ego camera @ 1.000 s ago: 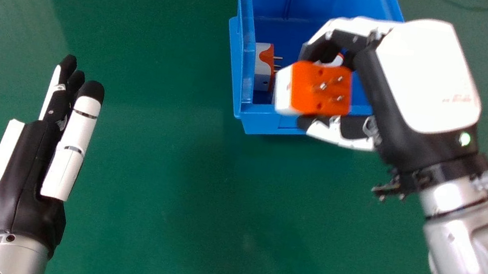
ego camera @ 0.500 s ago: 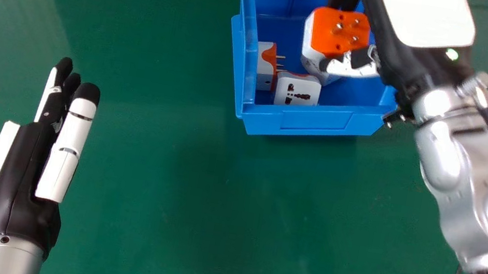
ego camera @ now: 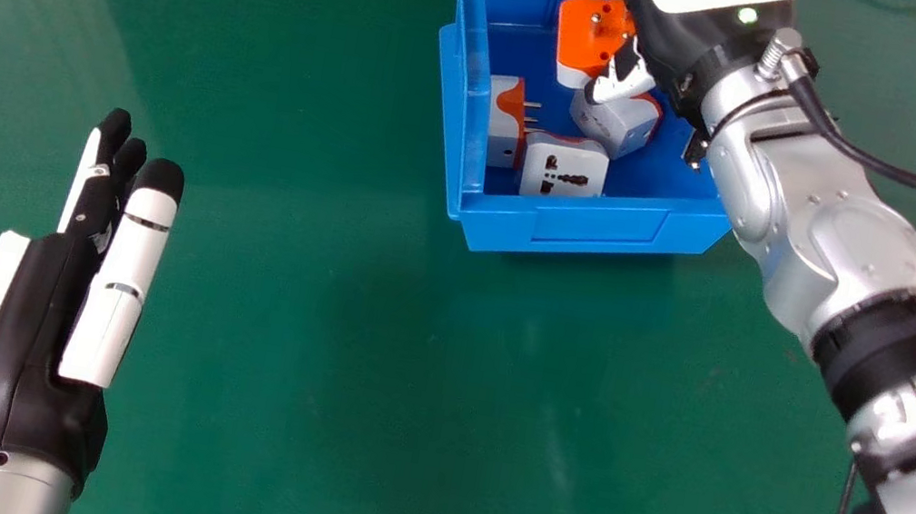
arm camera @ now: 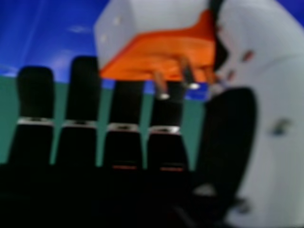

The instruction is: Pick all objects and put in blue box

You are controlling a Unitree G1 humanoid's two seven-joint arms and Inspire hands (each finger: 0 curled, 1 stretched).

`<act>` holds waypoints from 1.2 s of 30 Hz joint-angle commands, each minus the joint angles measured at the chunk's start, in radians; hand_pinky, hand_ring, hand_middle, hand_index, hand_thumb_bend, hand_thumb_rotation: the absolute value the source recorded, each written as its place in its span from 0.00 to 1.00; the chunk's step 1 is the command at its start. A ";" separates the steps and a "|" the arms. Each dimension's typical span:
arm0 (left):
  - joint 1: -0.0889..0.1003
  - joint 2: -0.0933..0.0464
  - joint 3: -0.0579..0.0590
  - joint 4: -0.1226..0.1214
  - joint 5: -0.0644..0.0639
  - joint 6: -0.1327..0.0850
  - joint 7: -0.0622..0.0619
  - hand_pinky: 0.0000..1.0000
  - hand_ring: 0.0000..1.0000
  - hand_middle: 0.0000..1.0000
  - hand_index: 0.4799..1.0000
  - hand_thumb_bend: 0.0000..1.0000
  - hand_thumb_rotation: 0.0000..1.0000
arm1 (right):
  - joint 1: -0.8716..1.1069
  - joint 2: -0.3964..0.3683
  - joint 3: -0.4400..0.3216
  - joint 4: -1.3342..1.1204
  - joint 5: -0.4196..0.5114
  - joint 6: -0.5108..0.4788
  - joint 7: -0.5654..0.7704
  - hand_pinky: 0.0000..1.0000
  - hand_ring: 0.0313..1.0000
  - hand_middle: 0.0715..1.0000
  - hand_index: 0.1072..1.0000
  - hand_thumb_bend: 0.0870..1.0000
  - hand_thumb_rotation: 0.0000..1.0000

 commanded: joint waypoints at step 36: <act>0.016 -0.008 -0.044 -0.045 0.033 0.002 0.032 0.96 1.00 1.00 1.00 0.41 0.91 | -0.106 0.002 0.145 0.158 0.072 0.073 0.042 0.87 0.92 0.93 0.91 0.64 0.61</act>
